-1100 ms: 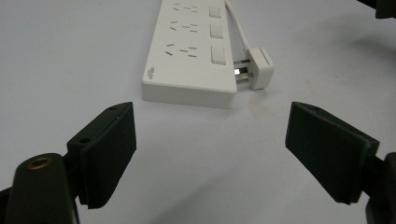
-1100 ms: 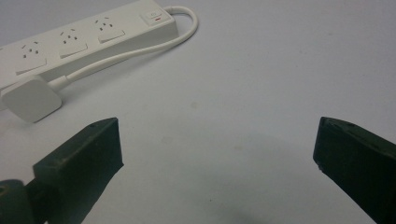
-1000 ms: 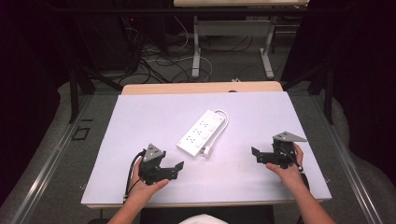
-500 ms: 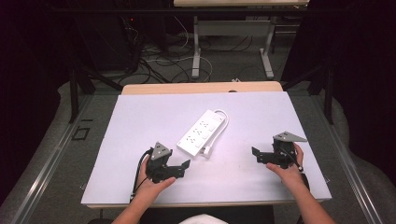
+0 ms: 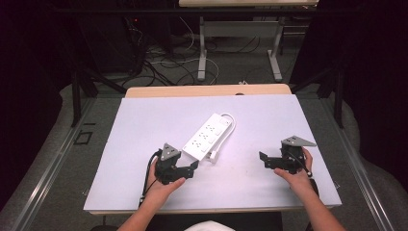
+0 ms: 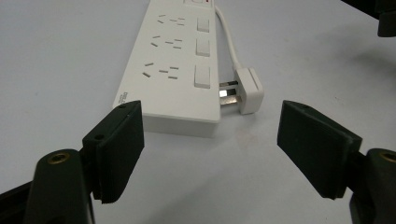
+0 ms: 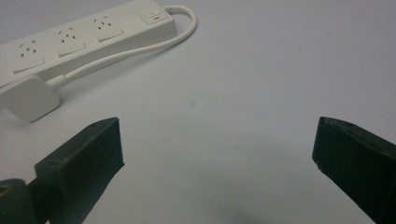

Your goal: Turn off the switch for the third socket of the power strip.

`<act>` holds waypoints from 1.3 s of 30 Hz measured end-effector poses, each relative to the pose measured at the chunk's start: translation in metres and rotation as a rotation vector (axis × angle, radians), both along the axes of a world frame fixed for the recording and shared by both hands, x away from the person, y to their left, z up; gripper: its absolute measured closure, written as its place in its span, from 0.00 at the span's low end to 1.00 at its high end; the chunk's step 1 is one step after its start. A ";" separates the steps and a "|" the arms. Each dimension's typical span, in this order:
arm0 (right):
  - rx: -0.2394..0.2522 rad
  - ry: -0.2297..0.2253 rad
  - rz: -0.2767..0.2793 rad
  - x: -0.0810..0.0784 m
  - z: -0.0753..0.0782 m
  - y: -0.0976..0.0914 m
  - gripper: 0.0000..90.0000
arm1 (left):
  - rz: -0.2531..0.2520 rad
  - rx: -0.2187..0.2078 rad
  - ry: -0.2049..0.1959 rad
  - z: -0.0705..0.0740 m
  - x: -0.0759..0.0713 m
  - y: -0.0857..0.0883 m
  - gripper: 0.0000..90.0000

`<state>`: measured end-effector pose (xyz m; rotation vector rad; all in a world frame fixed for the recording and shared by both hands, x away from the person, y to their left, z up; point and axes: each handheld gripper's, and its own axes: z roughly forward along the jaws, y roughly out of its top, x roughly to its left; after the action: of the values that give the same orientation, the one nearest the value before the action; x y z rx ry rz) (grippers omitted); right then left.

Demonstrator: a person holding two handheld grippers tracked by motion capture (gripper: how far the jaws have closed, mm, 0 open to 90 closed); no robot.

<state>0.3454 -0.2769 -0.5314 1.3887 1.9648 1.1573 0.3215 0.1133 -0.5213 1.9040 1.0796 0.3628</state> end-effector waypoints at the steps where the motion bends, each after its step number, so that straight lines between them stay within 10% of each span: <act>1: 0.000 0.000 0.000 0.000 0.000 0.000 0.01 | -0.003 0.000 0.002 0.000 0.001 0.000 0.26; 39: 0.004 -0.006 -0.002 0.000 -0.001 0.000 0.01 | 0.037 -0.010 -0.002 0.008 0.035 -0.021 0.38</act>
<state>0.3456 -0.2770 -0.5321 1.3878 1.9579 1.1636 0.3566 0.0919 -0.5130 1.8766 1.1145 0.3786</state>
